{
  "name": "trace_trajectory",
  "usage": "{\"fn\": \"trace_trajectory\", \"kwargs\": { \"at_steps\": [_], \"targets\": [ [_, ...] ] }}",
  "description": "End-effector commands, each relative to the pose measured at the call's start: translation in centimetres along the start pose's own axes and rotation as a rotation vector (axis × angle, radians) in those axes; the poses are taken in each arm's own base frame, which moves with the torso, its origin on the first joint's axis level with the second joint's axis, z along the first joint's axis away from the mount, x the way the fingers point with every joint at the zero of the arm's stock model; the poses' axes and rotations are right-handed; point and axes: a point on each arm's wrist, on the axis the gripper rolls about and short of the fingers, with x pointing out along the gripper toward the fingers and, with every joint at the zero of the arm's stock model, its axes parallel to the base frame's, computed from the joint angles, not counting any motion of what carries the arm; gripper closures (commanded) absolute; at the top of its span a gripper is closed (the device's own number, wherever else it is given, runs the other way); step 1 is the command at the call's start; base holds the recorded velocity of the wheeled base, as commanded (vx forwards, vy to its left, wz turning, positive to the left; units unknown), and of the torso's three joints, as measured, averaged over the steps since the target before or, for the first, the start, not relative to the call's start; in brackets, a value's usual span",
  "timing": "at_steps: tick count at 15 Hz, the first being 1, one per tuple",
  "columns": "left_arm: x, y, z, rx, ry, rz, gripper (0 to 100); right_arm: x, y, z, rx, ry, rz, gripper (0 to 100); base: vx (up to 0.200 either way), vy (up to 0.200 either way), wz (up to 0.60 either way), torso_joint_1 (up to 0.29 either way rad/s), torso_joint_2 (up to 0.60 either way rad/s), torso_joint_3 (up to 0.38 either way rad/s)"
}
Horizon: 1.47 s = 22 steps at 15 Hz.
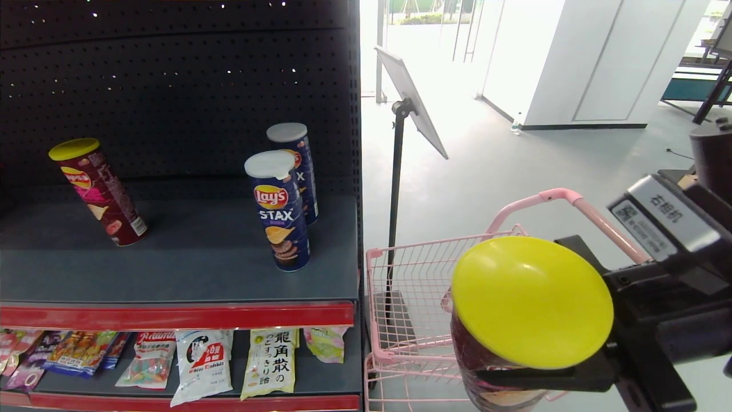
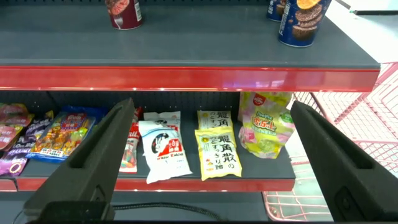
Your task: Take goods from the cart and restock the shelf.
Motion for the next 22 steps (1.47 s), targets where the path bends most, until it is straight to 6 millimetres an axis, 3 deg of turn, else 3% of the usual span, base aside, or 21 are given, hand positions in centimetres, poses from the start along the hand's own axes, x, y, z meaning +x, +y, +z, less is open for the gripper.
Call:
{"fn": "trace_trajectory", "kwargs": {
  "at_steps": [1,16,22],
  "targets": [
    [0.0,0.0,0.0,0.0,0.0,-0.001,0,0.3,0.1,0.0,-0.001,0.004,0.007,100,0.0,0.0,0.0,0.0,0.0,0.0],
    [0.0,0.0,0.0,0.0,0.0,0.001,0,0.5,0.2,0.2,-0.015,0.067,-0.092,100,0.0,0.0,0.0,0.0,0.0,0.0],
    [0.0,0.0,0.0,0.001,0.0,0.001,0,1.9,0.6,0.2,-0.021,0.079,-0.042,100,0.0,0.2,0.0,0.005,0.0,0.002]
  ]
}}
